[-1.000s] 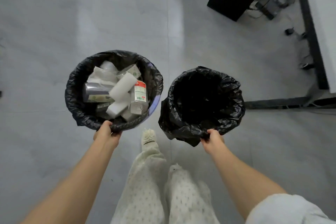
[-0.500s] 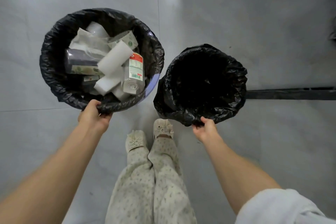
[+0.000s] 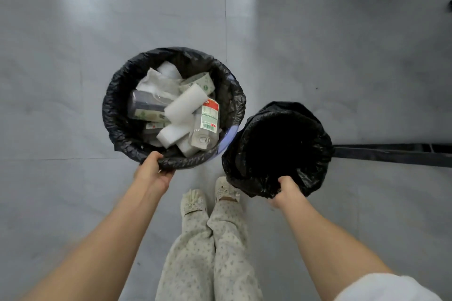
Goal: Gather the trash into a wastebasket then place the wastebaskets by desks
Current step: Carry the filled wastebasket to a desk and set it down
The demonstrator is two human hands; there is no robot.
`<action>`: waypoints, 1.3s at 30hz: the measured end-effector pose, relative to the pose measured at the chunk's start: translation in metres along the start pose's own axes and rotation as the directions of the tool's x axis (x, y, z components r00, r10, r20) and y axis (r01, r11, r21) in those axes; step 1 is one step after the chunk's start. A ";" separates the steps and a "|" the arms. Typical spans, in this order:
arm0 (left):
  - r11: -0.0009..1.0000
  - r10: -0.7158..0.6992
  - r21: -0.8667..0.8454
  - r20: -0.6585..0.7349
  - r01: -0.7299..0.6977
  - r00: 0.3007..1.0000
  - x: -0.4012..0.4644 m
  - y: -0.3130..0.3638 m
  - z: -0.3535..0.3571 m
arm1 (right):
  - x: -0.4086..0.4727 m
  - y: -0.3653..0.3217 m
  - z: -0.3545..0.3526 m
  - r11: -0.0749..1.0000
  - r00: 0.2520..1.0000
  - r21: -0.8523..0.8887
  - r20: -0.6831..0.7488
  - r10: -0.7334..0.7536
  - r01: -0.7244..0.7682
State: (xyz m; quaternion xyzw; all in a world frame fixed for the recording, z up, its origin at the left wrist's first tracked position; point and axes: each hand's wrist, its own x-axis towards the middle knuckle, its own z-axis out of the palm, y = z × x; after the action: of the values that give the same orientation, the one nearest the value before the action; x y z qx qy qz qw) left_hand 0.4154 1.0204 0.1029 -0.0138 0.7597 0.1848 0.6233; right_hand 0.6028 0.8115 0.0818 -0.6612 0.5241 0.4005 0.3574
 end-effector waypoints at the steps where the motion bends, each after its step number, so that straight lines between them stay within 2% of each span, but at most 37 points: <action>1: 1.000 0.006 -0.002 -0.010 -0.006 1.000 -0.017 0.007 0.003 | -0.019 -0.007 0.007 0.999 0.998 -0.009 0.031 -0.047 0.047; 4: 0.999 0.043 0.009 0.000 -0.043 0.999 -0.075 0.028 0.014 | -0.096 -0.031 0.029 0.978 0.959 -0.051 0.209 -0.189 0.204; 8: 0.990 0.139 0.019 0.022 -0.140 0.990 -0.155 0.069 0.026 | -0.204 -0.073 0.055 0.943 0.853 -0.047 0.444 -0.276 0.329; 12: 0.979 0.196 0.052 0.059 -0.199 0.979 -0.224 0.113 0.039 | -0.290 -0.109 0.064 0.878 0.747 -0.093 0.573 -0.338 0.469; 15: 0.973 0.217 0.060 0.103 -0.223 0.971 -0.267 0.152 0.047 | -0.346 -0.133 0.073 0.800 0.703 -0.185 0.613 -0.360 0.571; 20: 0.964 0.230 0.099 0.160 -0.247 0.960 -0.295 0.216 0.063 | -0.407 -0.156 0.105 0.602 0.581 -0.189 0.585 -0.565 0.776; 23: 0.962 0.191 0.160 0.192 -0.223 0.963 -0.296 0.266 0.090 | -0.434 -0.180 0.142 0.565 0.554 -0.179 0.568 -0.609 0.805; 28: 0.936 0.076 0.310 0.278 -0.165 0.957 -0.290 0.364 0.144 | -0.474 -0.222 0.215 0.602 0.622 -0.222 0.484 -0.615 0.767; 30: 0.917 0.077 0.354 0.294 -0.184 0.953 -0.291 0.410 0.168 | -0.502 -0.236 0.239 0.629 0.651 -0.224 0.448 -0.612 0.745; 33: 0.906 0.119 0.349 0.332 -0.239 0.936 -0.303 0.478 0.211 | -0.545 -0.270 0.278 0.629 0.653 -0.220 0.426 -0.626 0.746; 36: 0.878 0.241 0.325 0.333 -0.351 0.912 -0.313 0.535 0.258 | -0.579 -0.308 0.311 0.614 0.638 -0.208 0.408 -0.653 0.761; 39: 0.796 0.396 0.347 0.320 -0.495 0.861 -0.317 0.585 0.304 | -0.608 -0.348 0.337 0.606 0.617 -0.172 0.400 -0.677 0.777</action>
State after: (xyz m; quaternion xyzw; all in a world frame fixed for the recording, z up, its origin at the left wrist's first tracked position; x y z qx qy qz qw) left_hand 0.6247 1.5897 0.5120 0.3218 0.6848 0.1607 0.6338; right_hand 0.8126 1.4276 0.5069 -0.7998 0.0712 0.3929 0.4483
